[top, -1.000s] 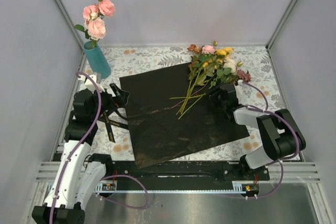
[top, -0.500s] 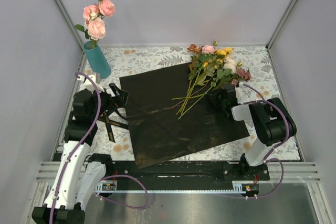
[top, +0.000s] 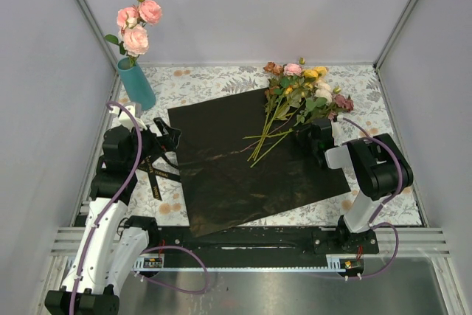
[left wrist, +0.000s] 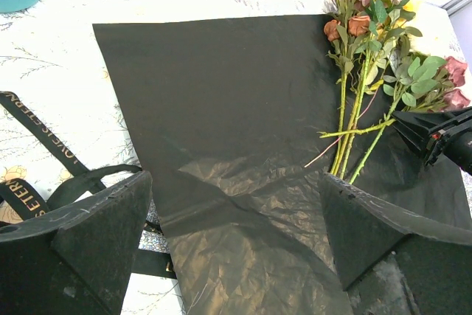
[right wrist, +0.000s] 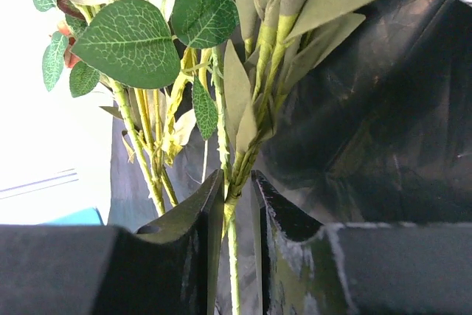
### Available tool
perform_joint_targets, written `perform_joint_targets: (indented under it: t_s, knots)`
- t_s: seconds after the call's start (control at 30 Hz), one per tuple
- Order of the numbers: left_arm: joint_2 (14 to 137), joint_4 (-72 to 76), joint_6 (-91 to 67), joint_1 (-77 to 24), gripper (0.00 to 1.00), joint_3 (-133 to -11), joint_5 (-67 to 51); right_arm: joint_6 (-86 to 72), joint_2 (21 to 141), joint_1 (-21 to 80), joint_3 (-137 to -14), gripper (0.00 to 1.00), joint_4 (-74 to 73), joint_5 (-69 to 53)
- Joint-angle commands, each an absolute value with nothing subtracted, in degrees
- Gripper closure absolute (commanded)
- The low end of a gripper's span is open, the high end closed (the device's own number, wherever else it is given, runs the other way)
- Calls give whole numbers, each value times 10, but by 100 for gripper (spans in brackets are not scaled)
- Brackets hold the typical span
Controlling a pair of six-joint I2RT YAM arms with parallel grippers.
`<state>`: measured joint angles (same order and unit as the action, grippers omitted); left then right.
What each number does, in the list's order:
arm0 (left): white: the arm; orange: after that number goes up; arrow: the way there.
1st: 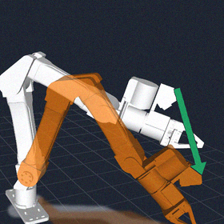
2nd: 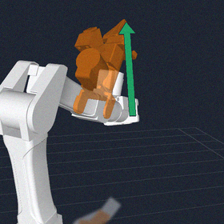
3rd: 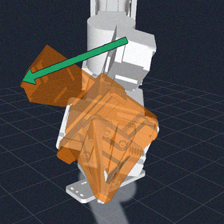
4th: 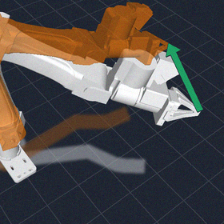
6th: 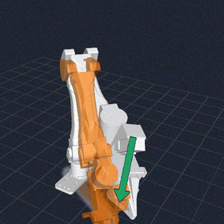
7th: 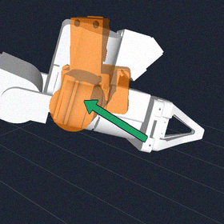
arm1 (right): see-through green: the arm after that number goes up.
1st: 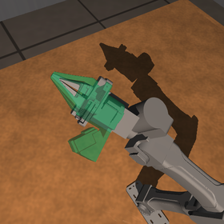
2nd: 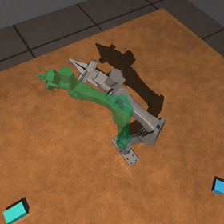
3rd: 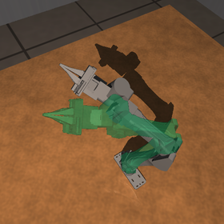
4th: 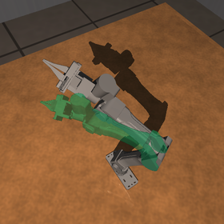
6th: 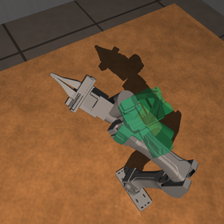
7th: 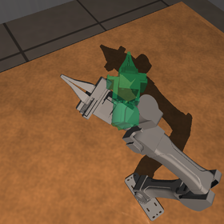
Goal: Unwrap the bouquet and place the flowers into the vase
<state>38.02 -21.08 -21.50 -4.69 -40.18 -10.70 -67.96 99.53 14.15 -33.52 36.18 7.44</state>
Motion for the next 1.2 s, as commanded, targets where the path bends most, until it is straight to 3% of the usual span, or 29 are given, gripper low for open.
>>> perform_joint_targets:
  t_s: [0.0, 0.3, 0.53, 0.7, 0.8, 1.17]
  knots:
    - [375, -197, -218, -48, 1, -430, -100, -686, 998, 136, -352, 71, 386, 85]
    - [374, -205, -213, -48, 1, -435, -106, -650, 935, 136, -348, 81, 356, 93]
    - [371, -220, -210, -48, 1, -445, -91, -630, 866, 136, -352, 79, 297, 100]
    - [374, -204, -202, -48, 1, -439, -133, -601, 834, 136, -353, 94, 282, 87]
    - [381, -192, -202, -54, 1, -436, -174, -554, 802, 136, -355, 100, 292, 49]
    - [437, -150, -235, -129, 5, -471, -327, -447, 669, 143, -341, 100, 365, -226]
